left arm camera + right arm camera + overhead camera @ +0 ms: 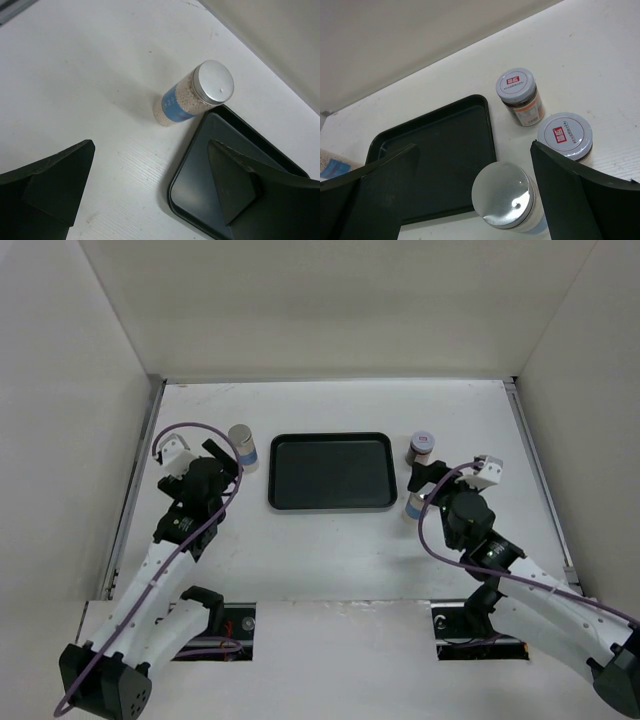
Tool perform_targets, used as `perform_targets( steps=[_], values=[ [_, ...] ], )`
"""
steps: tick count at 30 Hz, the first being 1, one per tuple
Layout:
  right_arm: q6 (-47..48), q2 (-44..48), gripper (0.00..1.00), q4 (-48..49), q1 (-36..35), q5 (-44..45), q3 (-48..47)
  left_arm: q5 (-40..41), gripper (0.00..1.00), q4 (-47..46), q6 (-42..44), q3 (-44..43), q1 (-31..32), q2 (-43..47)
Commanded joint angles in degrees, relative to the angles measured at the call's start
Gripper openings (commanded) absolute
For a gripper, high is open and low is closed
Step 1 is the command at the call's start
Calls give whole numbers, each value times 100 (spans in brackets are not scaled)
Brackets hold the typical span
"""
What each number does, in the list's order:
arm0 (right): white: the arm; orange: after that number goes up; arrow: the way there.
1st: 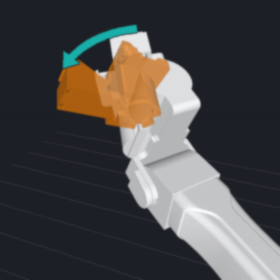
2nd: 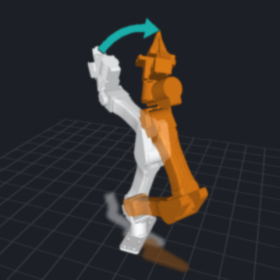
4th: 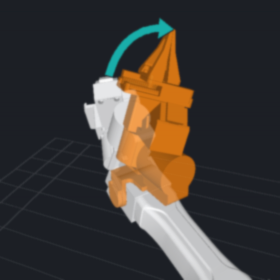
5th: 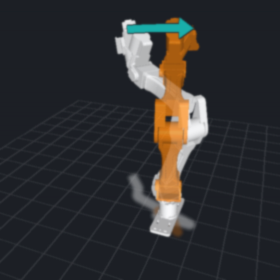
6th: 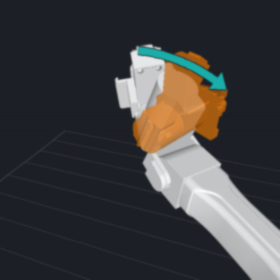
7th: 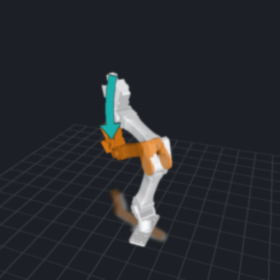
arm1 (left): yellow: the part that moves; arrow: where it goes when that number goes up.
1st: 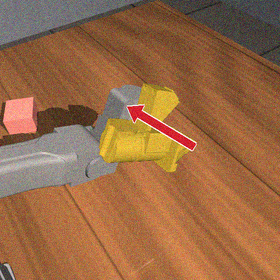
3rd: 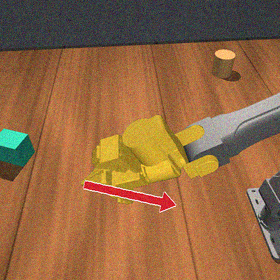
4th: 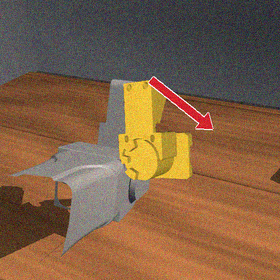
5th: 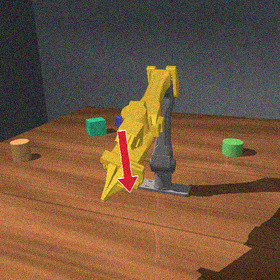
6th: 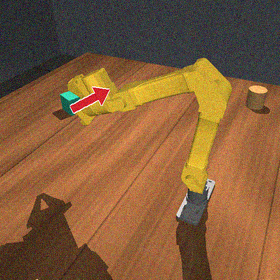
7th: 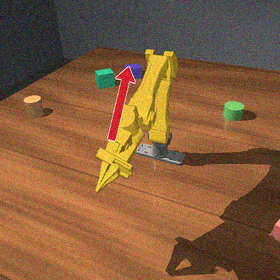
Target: Organize the condiment bottles
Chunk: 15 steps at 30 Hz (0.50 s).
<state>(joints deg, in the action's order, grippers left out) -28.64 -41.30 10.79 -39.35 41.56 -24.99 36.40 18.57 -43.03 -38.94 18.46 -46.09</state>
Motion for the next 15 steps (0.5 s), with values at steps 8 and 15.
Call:
perform_targets(
  steps=[8, 15],
  values=[
    [-185, 87, 100, 503, 55, 10, 109, 631, 100, -1083, 944, -316, -75, -313],
    [-168, 8, 82, 617, 55, -419, 109, 693, 93, -1698, 1629, -790, -233, -918]
  ],
)
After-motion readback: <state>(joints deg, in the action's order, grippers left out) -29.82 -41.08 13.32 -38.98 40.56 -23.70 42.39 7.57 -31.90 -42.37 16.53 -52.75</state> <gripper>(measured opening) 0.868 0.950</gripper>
